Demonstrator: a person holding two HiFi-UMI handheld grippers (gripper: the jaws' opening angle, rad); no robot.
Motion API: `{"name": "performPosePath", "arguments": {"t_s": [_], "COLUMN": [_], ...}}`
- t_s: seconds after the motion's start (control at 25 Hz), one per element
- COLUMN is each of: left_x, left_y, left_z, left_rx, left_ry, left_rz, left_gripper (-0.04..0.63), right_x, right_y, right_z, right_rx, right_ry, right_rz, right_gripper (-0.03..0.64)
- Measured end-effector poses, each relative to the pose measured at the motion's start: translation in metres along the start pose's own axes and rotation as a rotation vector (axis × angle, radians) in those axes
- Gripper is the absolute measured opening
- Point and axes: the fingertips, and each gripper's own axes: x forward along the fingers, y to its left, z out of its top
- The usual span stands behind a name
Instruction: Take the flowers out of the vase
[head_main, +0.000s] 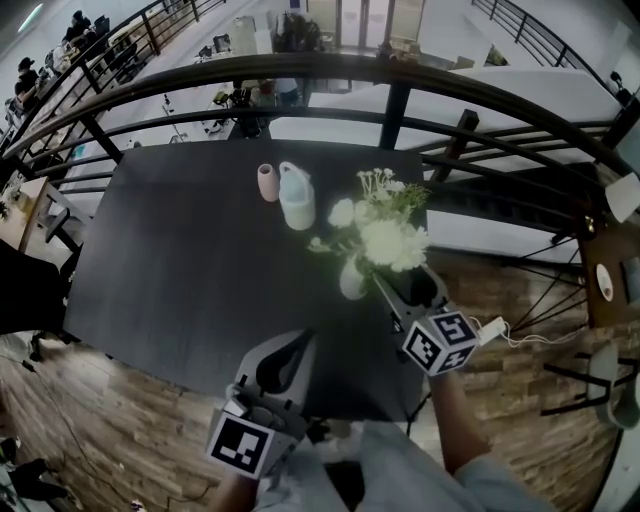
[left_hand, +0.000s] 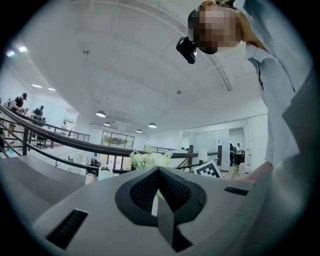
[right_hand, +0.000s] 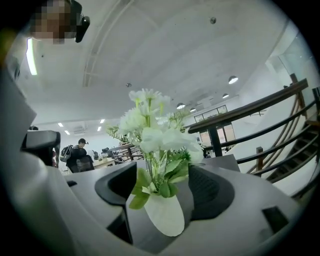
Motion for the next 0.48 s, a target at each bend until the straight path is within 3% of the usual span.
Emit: {"name": "performPosePath", "arguments": {"t_s": [0.48], "left_x": [0.006], "left_y": [-0.005], "left_z": [-0.003], "left_rx": [0.004], "left_ry": [0.018], "left_rz": [0.053], "left_gripper": [0.0], "right_x": [0.018], "right_y": [-0.009], "right_z": [-0.001], "right_rx": [0.03], "right_ry": [0.017], "right_rz": [0.072], "right_gripper": [0.319]}}
